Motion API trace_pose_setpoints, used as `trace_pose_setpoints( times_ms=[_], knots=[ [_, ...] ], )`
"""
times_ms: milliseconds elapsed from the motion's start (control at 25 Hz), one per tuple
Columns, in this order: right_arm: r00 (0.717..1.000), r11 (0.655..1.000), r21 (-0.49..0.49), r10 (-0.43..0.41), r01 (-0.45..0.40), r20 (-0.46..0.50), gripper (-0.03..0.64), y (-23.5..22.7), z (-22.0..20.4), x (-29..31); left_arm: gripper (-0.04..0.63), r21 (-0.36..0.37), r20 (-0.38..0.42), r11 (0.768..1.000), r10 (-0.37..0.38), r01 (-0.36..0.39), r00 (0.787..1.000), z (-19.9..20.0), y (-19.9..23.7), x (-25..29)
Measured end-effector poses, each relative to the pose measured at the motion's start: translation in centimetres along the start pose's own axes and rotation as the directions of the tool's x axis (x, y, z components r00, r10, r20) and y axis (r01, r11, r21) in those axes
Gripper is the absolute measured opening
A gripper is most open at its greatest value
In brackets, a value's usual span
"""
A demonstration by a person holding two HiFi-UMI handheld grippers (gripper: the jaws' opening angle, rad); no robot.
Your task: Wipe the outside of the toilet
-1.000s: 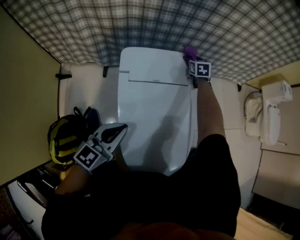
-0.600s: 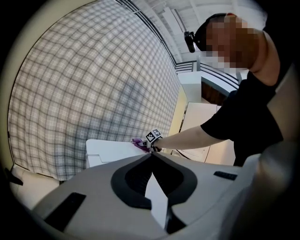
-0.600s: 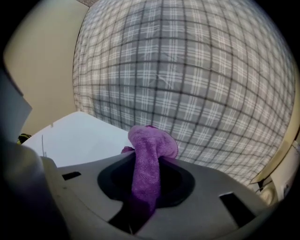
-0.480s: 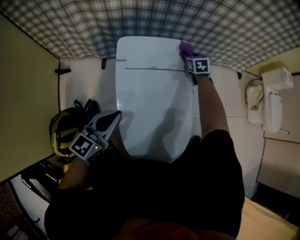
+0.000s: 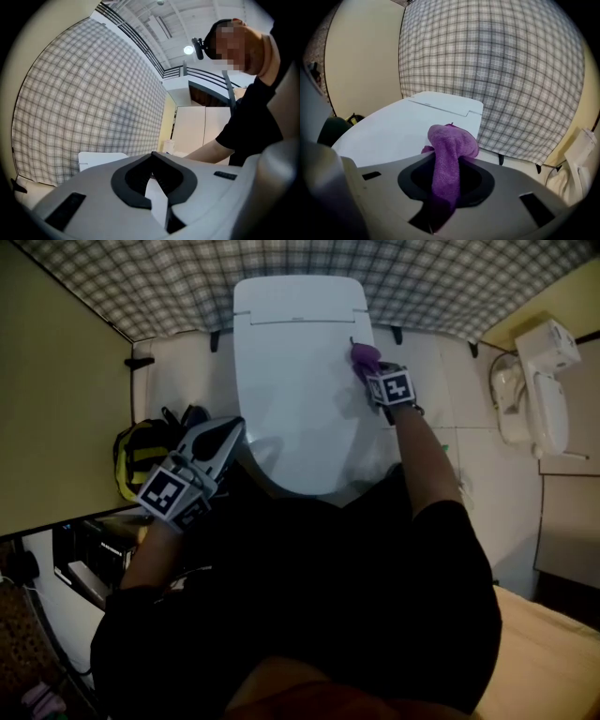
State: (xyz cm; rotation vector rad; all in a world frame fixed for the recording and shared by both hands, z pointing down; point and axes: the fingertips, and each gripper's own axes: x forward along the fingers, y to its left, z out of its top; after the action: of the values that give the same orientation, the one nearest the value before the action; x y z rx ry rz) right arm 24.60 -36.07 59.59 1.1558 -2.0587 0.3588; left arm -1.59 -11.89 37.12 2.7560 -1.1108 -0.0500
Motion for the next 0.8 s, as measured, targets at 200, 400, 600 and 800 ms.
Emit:
trace_pose_setpoints(
  times_ms=[200, 400, 600, 800],
  knots=[
    [0.999, 0.999, 0.002, 0.035, -0.035, 0.003, 0.095, 5.4, -7.4, -7.0, 0.003, 0.06, 0.036, 0.997, -0.059, 0.056, 0.998, 0.8, -6.7, -1.7],
    [0.991, 0.99, 0.038, 0.134, -0.133, -0.005, 0.095, 12.3, -13.0, -12.4, 0.003, 0.098, 0.077, 0.988, -0.129, 0.121, 0.989, 2.1, -10.7, -2.6],
    [0.983, 0.983, 0.045, 0.179, -0.177, -0.036, 0.095, 17.2, -19.0, -14.6, 0.003, 0.093, 0.068, 0.979, -0.186, 0.179, 0.98, 0.9, -13.0, -3.3],
    [0.949, 0.953, 0.073, 0.301, -0.295, -0.09, 0.097, 20.2, -21.6, -16.7, 0.003, 0.077, 0.059, 0.977, -0.205, 0.2, 0.977, 0.7, -14.2, -3.0]
  ],
)
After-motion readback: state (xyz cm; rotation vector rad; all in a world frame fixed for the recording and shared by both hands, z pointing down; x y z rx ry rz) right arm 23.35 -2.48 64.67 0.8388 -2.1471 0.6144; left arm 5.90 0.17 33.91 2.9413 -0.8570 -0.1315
